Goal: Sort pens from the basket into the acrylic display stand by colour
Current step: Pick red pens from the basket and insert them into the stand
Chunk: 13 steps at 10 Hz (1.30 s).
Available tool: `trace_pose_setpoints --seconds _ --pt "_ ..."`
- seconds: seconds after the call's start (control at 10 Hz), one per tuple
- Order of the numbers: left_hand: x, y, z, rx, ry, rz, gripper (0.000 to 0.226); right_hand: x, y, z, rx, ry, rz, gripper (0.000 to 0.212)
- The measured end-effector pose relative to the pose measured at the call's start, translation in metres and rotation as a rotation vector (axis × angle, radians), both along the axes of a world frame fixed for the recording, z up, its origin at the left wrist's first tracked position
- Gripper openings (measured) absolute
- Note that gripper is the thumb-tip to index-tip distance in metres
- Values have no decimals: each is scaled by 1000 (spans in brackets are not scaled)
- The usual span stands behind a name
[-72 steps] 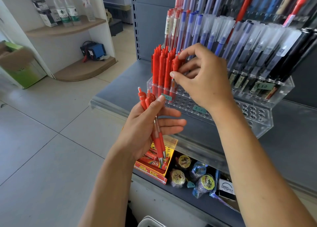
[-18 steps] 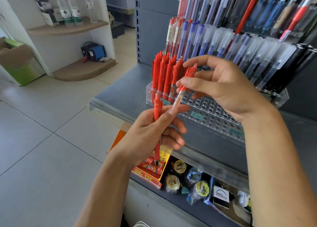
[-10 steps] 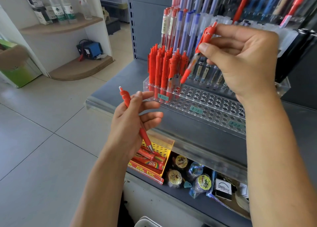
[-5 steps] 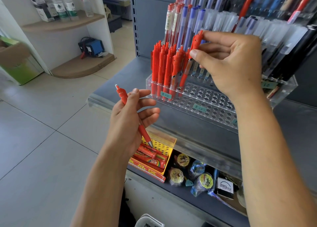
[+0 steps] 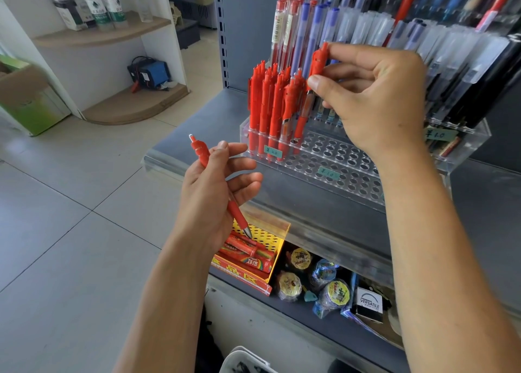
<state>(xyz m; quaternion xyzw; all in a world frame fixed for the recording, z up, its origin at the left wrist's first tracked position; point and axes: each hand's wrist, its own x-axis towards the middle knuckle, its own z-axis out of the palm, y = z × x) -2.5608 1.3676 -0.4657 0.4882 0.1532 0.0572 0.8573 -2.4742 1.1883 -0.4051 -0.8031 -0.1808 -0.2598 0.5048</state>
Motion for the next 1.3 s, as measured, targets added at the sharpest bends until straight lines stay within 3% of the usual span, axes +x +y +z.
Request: trace_pose_setpoints --seconds 1.3 --pt "1 3 -2 0 11 29 32 -8 2 -2 -243 145 -23 34"
